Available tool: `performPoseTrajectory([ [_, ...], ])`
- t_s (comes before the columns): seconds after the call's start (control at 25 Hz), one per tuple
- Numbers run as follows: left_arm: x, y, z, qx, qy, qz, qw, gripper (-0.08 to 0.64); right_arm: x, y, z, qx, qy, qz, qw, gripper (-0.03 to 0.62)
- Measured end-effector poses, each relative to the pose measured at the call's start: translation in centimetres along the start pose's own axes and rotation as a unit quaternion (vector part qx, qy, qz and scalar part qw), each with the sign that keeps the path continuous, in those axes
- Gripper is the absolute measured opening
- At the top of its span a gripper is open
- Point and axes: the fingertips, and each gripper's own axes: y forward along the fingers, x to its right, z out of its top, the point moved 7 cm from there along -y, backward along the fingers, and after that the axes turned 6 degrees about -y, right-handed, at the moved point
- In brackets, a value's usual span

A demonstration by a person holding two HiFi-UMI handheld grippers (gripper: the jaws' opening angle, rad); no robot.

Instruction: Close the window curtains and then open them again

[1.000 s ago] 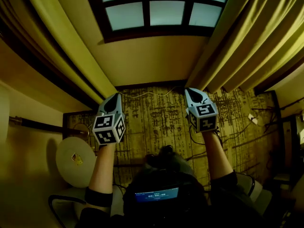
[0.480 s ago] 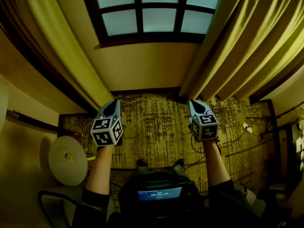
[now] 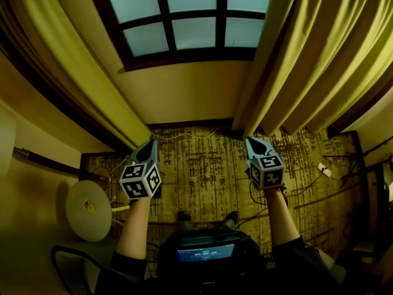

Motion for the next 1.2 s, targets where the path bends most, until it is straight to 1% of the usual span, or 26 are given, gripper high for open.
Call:
performPoseTrajectory([
  [0.24,1.1,0.6,0.4,0.002,-0.001,-0.004,1.0000,0.001,1.1,0.1,-0.6,0.006,0.009,-0.004,1.000,0.015],
  [0.48,1.5,1.5,0.0,-0.005,0.007,-0.011,0.9999,0.001,1.1,-0.4,-1.1,-0.009,0.014,-0.005,1.000,0.015],
  [0.76,3.8,3.1,-0.3,-0.013,0.013,-0.038,0.9991,0.001,2.9,-1.7,-2.2,-0.007,0.016,-0.022,1.000,0.015],
  [0.88,5.6,4.3,-0.4,-0.018,0.020,-0.055,0.9981,0.001,4.2,-2.7,-2.9,-0.010,0.020,-0.039,0.999,0.015],
  [1.0,8.1,5.5,-0.6,-0.026,0.031,-0.081,0.9959,0.001,5.8,-4.5,-3.7,-0.018,0.031,-0.063,0.997,0.015],
  [1.2,13.3,7.8,-0.8,-0.041,0.051,-0.133,0.9889,0.001,9.0,-8.1,-6.4,-0.017,0.057,-0.113,0.992,0.015],
])
